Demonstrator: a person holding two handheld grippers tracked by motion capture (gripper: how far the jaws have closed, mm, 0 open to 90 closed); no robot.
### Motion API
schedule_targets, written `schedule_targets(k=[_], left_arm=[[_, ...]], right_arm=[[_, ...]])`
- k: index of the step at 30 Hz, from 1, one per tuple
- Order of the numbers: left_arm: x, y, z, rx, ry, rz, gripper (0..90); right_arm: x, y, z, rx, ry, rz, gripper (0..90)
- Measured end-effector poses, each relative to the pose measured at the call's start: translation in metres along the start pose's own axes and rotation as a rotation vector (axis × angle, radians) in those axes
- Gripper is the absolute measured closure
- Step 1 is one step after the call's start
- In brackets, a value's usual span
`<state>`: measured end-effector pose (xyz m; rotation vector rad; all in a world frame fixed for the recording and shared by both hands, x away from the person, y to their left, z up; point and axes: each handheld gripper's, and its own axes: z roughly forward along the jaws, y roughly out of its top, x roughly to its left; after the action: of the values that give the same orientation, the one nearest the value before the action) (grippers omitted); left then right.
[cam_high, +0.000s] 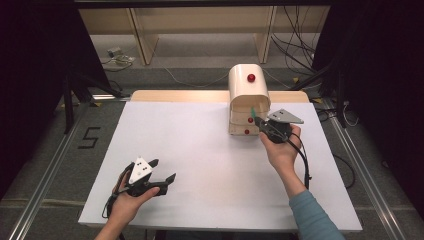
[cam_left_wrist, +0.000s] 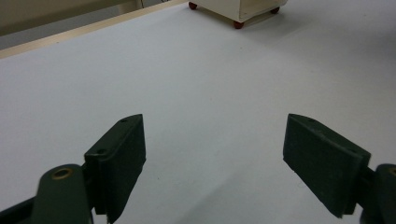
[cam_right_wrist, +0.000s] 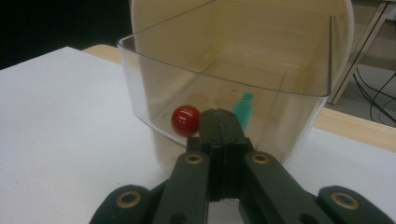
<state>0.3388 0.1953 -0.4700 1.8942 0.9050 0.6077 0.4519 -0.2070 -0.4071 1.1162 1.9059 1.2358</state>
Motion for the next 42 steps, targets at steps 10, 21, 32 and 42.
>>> schedule_targets(k=[10,21,32,42], left_arm=[[0.0,0.0,0.0,-0.001,-0.001,0.001,21.2],[0.0,0.0,0.0,-0.002,0.0,-0.004,21.2],[0.0,0.0,-0.001,-0.002,0.001,-0.005,21.1],[0.0,0.0,-0.001,-0.003,-0.001,-0.003,21.2]], right_arm=[[-0.001,0.0,0.006,0.001,-0.006,0.001,90.0],[-0.002,-0.001,0.012,0.002,-0.012,0.016,90.0],[-0.005,-0.002,0.016,-0.002,-0.017,0.031,90.0],[-0.004,-0.001,0.005,0.006,-0.023,-0.001,79.0]])
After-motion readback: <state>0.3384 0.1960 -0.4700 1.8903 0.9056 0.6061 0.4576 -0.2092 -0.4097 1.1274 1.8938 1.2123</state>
